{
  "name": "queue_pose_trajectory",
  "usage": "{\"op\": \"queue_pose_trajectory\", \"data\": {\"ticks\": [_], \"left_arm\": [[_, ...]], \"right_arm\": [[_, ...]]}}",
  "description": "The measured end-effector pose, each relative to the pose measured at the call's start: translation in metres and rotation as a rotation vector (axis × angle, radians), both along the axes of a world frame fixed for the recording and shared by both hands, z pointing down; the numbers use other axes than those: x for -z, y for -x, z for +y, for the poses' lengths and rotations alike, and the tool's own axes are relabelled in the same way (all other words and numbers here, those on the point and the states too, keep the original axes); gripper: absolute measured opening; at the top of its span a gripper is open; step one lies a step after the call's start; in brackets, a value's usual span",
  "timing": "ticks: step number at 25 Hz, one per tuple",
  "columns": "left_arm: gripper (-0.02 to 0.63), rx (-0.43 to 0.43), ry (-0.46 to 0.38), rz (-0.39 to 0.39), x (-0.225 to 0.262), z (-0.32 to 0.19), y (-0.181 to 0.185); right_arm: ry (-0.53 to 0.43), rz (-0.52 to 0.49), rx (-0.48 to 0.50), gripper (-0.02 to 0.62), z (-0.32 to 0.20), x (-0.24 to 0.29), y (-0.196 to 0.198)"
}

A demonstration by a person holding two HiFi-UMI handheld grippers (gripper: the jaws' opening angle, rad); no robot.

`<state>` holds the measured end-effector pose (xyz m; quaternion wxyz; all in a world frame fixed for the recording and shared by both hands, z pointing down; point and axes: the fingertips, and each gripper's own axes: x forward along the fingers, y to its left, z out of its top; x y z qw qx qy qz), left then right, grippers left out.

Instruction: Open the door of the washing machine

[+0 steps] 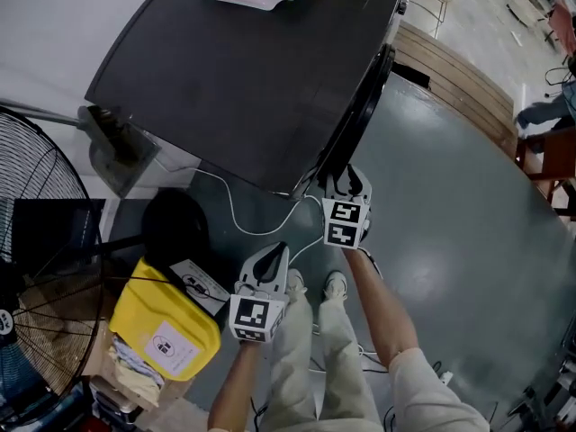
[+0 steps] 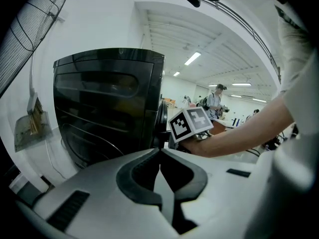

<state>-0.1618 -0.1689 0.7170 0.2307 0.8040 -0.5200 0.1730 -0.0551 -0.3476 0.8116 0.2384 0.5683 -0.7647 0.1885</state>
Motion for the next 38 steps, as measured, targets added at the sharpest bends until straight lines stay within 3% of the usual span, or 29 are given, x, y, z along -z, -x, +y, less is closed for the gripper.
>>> {"op": "queue_pose_trajectory", "data": {"ticks": [21,32,38], "left_arm": [[0.009,-0.004,-0.004,-0.015,0.002,-0.008,-0.003],[0.009,-0.014,-0.010,-0.026,0.005,-0.006,-0.003],[0.009,-0.017,-0.016,-0.018,0.006,-0.008,-0.005]], "right_arm": [[0.032,-0.080,0.040,0.153,0.005,0.002,-0.001],[0.046,-0.090,-0.006,0.135,0.006,0.003,-0.004],[0.028,-0.074,-0.059,0.109,0.017,-0.002,-0.041]]}}
